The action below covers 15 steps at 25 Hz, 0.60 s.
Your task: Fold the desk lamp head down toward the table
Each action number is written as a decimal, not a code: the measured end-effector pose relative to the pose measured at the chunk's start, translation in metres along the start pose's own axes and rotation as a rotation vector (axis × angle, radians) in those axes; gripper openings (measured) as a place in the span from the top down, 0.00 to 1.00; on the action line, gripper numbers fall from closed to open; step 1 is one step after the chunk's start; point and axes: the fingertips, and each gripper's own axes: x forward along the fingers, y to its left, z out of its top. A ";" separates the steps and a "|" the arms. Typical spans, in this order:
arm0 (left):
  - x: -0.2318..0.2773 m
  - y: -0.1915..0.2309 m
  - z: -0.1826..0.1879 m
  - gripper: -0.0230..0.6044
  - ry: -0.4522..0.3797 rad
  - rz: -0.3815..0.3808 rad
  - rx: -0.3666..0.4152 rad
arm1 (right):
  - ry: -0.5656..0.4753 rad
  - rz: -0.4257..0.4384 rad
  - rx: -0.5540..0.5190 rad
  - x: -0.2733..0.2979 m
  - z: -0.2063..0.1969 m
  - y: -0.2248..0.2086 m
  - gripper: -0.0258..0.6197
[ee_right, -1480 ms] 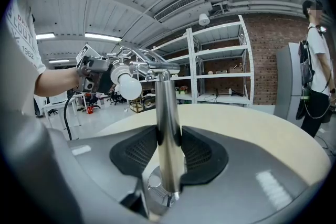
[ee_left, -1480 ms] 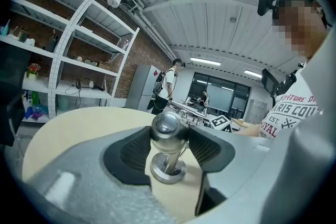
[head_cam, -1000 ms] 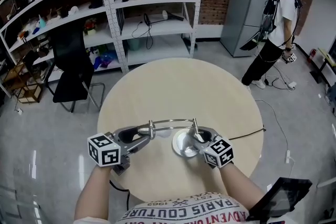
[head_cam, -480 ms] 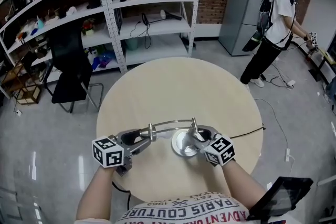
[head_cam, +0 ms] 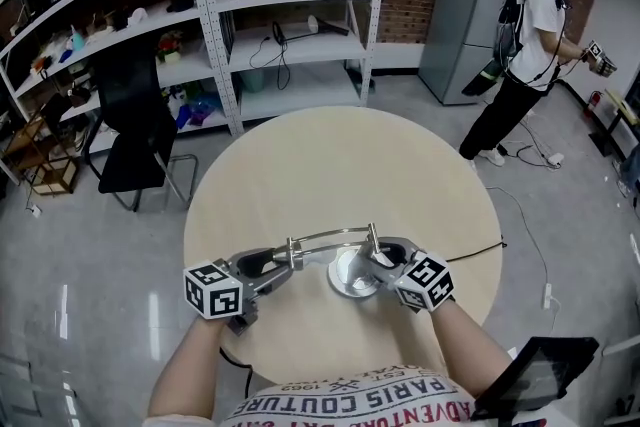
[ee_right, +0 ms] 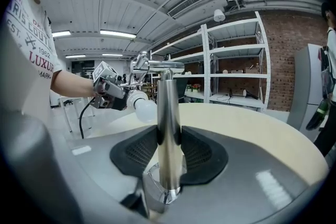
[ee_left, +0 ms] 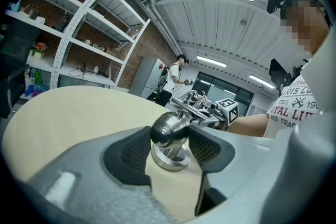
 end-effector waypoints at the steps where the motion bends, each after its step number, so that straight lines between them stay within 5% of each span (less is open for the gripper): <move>1: 0.001 0.000 -0.003 0.62 0.003 0.001 -0.001 | 0.003 0.004 -0.005 0.000 -0.001 0.001 0.75; 15: 0.016 0.006 -0.024 0.62 -0.016 -0.040 -0.050 | -0.005 0.020 -0.006 -0.001 0.003 0.004 0.75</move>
